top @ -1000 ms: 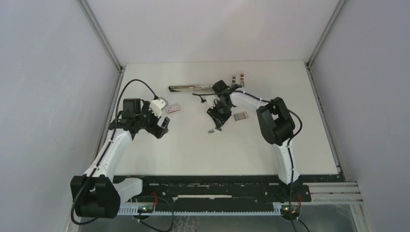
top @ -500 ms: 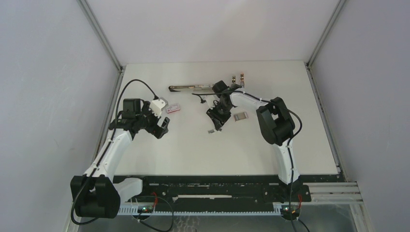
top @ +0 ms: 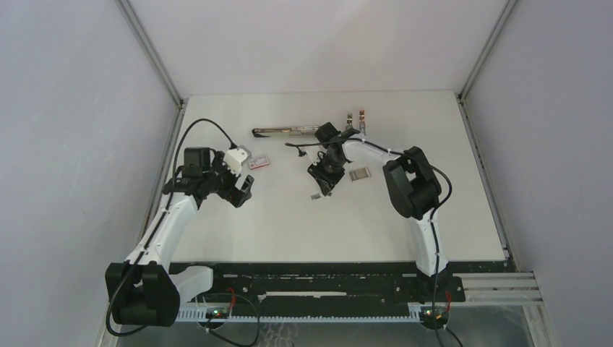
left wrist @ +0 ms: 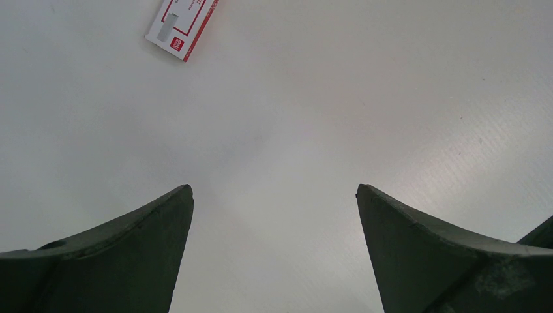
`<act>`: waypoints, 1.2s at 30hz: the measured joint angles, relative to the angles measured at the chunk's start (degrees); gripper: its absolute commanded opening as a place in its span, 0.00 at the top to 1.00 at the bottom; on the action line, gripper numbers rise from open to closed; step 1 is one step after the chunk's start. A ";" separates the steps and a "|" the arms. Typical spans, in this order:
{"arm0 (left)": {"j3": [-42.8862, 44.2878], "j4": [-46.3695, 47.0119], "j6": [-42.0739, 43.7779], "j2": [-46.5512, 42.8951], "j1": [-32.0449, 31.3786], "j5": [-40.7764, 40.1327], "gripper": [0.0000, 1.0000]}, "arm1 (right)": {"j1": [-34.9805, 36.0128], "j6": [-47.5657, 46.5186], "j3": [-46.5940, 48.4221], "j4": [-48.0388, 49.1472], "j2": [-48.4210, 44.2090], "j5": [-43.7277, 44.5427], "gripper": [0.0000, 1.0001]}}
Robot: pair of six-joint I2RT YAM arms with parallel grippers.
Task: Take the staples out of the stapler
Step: Pick up the staple from the center of the board.
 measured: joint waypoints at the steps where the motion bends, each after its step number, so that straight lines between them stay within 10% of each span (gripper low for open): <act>1: 0.00 0.00 0.02 0.00 0.00 0.00 0.00 | 0.04 -0.02 -0.09 0.11 -0.04 0.24 0.64; 36: 0.00 0.00 0.02 0.00 0.00 0.00 0.00 | 1.53 0.22 -1.57 1.49 -1.03 3.72 0.75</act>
